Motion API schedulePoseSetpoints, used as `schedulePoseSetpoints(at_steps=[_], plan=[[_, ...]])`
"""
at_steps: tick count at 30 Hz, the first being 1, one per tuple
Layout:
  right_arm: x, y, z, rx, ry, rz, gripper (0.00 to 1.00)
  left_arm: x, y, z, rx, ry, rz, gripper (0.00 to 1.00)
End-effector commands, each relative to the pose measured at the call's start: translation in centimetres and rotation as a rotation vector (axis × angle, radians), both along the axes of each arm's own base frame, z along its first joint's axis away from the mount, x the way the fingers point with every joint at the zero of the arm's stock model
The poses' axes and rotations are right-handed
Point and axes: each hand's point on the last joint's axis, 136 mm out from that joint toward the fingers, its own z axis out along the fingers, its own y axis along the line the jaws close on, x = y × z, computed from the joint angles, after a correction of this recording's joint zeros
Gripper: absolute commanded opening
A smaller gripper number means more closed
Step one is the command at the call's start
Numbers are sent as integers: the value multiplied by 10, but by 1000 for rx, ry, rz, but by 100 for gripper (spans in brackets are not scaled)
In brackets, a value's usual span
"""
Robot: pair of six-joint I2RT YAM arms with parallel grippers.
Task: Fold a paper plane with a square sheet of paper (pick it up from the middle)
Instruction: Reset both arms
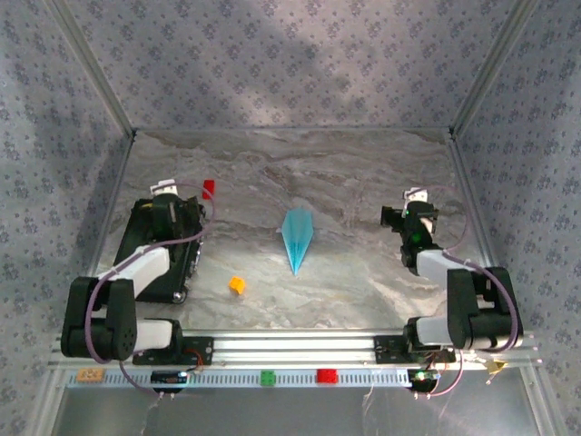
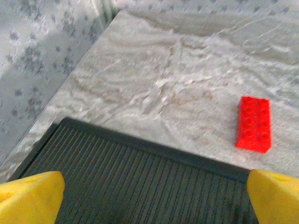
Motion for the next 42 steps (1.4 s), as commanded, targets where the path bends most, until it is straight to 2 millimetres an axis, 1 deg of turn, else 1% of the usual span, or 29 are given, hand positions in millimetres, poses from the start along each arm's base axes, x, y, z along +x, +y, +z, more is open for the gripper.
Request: schedulePoseSetpoints(at_steps=[1,2,4,6,8,9,11,12,13,14,15,17,20,24,26,27,28,35,39,42], plan=[[11,17,3,10,-96,153,99,12,3,22,-40,-140,-71,100],[9,20,-4,8,-103,172,99,14,4,21,-54,-142,-83,100],[8,20,-7,8,-140,173,99,17,5,23,-64,-148,-102,100],[9,19,-10,19,-96,173,99,17,-3,24,-71,-163,-157,100],[12,10,-13,19,-80,112,99,16,-5,23,-74,-156,-171,100],[15,3,-12,19,-71,69,99,15,-8,18,-82,-126,-182,99],[16,0,-13,38,-63,63,99,12,-10,6,-98,-33,-185,95],[16,0,-13,39,-68,65,99,10,-10,1,-78,-18,-173,94],[16,0,-13,39,-65,63,99,8,-11,-1,-46,-30,-175,94],[16,0,-12,39,-68,63,99,8,-14,1,-24,-81,-188,95],[16,0,-13,39,-65,63,99,6,-15,-1,-26,-110,-192,96],[16,-1,-13,38,-66,62,99,9,-16,-8,-30,-85,-202,96],[16,0,-13,39,-66,63,99,13,-24,-23,-42,-67,-253,96],[16,-1,-13,41,-65,62,99,11,-20,-39,-58,-110,-247,97],[16,0,-14,41,-63,64,99,12,-15,-38,-77,-107,-229,98],[16,0,-14,42,-63,66,99,13,-9,-40,-91,-92,-202,98],[16,-1,-13,42,-65,65,99,16,2,-41,-101,-87,-140,100],[16,-1,-13,42,-66,64,99,16,1,-42,-84,-71,-131,100],[16,-1,-13,42,-66,65,99,19,-5,-43,-53,-52,-144,100],[16,-1,-13,42,-65,63,99,19,-6,-42,-51,-53,-148,100]])
